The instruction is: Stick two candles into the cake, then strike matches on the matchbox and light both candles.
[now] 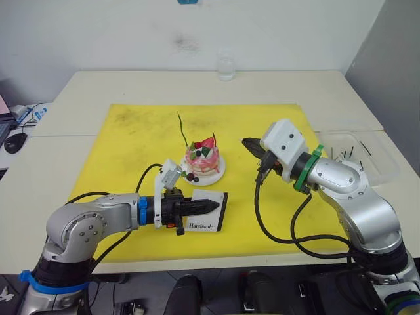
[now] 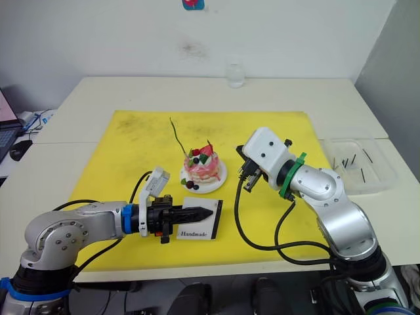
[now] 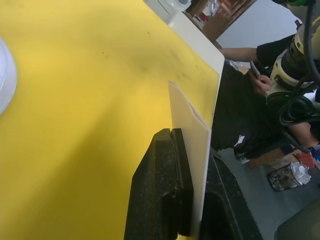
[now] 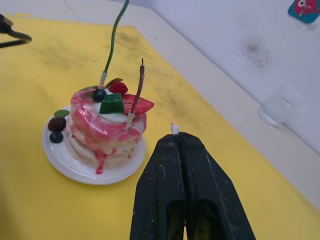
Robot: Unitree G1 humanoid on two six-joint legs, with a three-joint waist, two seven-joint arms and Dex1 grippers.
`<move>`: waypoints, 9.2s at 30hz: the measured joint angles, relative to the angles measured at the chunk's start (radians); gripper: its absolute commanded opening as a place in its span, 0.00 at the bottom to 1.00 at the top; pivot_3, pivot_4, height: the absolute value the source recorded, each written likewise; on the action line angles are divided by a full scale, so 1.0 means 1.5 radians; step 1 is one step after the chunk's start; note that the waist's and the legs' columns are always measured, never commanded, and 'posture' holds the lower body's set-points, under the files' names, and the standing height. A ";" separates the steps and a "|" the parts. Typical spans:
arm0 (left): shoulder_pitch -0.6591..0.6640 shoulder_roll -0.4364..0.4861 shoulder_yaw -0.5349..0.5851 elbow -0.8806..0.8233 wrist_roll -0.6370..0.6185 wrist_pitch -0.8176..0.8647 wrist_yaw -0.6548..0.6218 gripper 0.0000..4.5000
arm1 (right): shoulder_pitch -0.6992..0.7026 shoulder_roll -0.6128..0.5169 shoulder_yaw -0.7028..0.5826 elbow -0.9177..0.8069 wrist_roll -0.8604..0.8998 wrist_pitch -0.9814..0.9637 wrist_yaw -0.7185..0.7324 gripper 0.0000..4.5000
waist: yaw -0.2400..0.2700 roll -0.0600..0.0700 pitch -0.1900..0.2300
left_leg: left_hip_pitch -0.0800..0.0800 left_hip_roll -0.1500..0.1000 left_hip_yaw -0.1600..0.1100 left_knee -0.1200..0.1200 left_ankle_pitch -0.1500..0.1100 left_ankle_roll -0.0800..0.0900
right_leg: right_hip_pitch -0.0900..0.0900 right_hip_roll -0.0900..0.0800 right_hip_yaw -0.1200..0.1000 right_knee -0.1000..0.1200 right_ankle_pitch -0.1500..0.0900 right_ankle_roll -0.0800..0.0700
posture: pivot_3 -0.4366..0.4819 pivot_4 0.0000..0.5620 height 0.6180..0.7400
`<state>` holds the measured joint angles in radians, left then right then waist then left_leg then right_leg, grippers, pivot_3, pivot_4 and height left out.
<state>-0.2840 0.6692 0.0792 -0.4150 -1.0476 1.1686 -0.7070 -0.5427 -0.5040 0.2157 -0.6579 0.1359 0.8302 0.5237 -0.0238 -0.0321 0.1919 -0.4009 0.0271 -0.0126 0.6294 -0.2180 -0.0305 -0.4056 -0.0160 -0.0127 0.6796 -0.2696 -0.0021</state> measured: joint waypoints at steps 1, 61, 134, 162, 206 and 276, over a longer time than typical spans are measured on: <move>0.003 0.003 0.001 0.000 0.000 -0.001 0.000 0.00 | -0.006 0.002 0.001 -0.002 0.003 0.004 0.001 0.01 | -0.001 0.000 0.000 | 0.000 0.000 0.000 0.000 0.000 0.000 | 0.000 0.000 0.000 0.000 0.000 0.000 | 0.48 0.27 1.00; 0.040 0.008 -0.006 0.014 0.049 -0.056 -0.002 0.00 | -0.297 0.192 0.153 0.475 -0.187 -0.347 0.058 0.01 | -0.003 0.000 0.000 | 0.000 0.001 0.000 0.000 0.000 0.000 | 0.000 0.001 0.000 0.000 0.000 -0.001 | 0.48 0.27 1.00; 0.057 -0.081 -0.012 -0.005 0.000 -0.054 0.071 0.00 | 0.007 0.059 -0.452 0.439 -0.042 -0.027 -0.324 0.51 | -0.003 0.001 0.000 | 0.000 0.000 0.009 0.000 0.000 0.000 | 0.000 0.001 0.003 0.000 0.000 0.000 | 0.48 0.27 1.00; 0.064 -0.040 0.040 0.018 0.003 -0.056 0.086 0.00 | 0.052 0.119 -0.109 0.340 0.038 -0.157 -0.118 0.99 | -0.004 0.001 0.001 | 0.000 0.001 0.008 0.000 0.000 0.000 | -0.001 0.001 0.003 0.000 0.000 0.000 | 0.48 0.27 1.00; 0.055 -0.032 0.040 0.018 -0.005 -0.050 0.088 0.00 | 0.020 0.250 -0.117 0.393 -0.006 -0.133 -0.205 0.01 | -0.003 0.001 0.001 | 0.000 0.001 0.007 -0.001 0.000 0.000 | -0.001 0.001 0.003 0.000 0.000 0.000 | 0.48 0.27 1.00; -0.041 -0.083 -0.024 0.049 0.033 -0.036 0.082 0.00 | 0.369 0.132 -0.064 0.176 -0.023 -0.264 -0.108 0.01 | -0.002 -0.002 0.000 | 0.001 0.001 0.007 0.000 0.000 0.000 | 0.000 0.001 0.002 0.000 0.001 0.001 | 0.48 0.27 1.00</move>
<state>-0.3462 0.5443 0.0426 -0.3417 -0.9977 1.1141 -0.5839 0.0106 -0.3055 0.1204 -0.3933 0.1011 0.4336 0.3615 -0.0269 -0.0351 0.1919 -0.3995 0.0289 -0.0014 0.6293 -0.2181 -0.0304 -0.4054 -0.0146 -0.0092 0.6793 -0.2688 -0.0008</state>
